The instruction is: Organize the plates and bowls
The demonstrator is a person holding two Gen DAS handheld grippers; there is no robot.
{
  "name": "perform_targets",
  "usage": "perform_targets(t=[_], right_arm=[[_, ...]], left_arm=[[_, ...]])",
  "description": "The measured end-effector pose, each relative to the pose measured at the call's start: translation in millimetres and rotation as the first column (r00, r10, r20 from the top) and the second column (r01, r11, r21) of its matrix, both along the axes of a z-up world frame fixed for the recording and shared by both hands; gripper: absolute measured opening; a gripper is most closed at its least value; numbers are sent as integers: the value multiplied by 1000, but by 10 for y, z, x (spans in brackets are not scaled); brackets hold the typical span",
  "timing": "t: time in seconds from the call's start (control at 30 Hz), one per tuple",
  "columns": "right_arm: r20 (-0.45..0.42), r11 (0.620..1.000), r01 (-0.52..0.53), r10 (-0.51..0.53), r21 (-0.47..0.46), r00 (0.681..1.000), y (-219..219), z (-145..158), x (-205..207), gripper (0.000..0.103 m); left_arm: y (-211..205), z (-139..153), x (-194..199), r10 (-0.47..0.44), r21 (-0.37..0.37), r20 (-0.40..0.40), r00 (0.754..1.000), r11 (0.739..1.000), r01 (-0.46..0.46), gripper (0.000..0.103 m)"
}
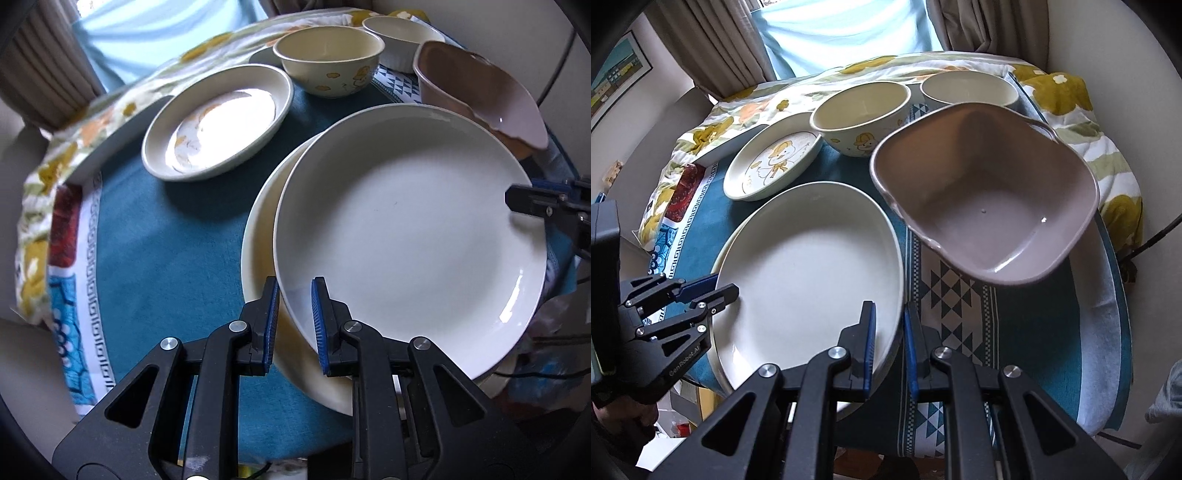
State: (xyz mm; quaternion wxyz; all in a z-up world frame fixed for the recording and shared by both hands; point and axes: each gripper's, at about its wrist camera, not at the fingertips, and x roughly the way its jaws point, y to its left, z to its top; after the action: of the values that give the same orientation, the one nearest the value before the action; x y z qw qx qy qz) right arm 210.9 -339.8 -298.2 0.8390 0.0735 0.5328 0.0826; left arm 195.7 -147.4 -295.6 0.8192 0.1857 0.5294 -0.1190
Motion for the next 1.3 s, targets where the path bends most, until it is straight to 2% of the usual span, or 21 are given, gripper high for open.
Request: perform_targets(t=[0.13,0.3,0.5,0.63,0.7,0.97,1.07,1.17,1.2,1.23,1.27,1.3], right_arm=[[1,1000,-8,8,-15,1000,19,-5,8,14],[2,1000,-14,14,-21,1000,47,-10,-8,14],[6,998,-26,26,-49,1000,105,-4,-14,14],[10,997,-41,42,-66,999,143,2,-24,14],[17,994,-51,53,-94,998,198,4,-26,14],[27,996,-41,43,-73,999,166,32,-36,14],[61,998,-49,52,-48,997,161,166,-68,14],[111,997,-66,69,-32,991,172,393,-71,14],[118,997,-70,72,-20,990,167,440,-69,14],[125,997,-79,78,2,989,163,514,-58,14],[127,996,-88,85,17,988,164,564,-50,14],[130,994,-102,98,30,987,171,642,-35,14]], left_arm=[[-2,1,-7,-5,18,12,1000,1000,5,16],[-58,21,-72,-40,86,58,997,996,35,16],[-66,19,-90,-52,101,67,996,994,45,16],[-69,15,-118,-62,146,95,994,988,48,16],[-58,19,-118,-68,138,98,993,989,54,16],[-19,48,-89,-44,99,79,996,994,36,16],[24,172,-74,-22,48,64,998,999,19,16],[87,428,-56,17,-35,77,997,999,-14,16],[115,535,-48,35,-64,85,996,998,-29,17],[136,620,-44,49,-83,92,995,996,-42,27],[164,722,-41,67,-102,104,992,993,-57,53],[202,834,-44,88,-124,124,988,990,-72,70]])
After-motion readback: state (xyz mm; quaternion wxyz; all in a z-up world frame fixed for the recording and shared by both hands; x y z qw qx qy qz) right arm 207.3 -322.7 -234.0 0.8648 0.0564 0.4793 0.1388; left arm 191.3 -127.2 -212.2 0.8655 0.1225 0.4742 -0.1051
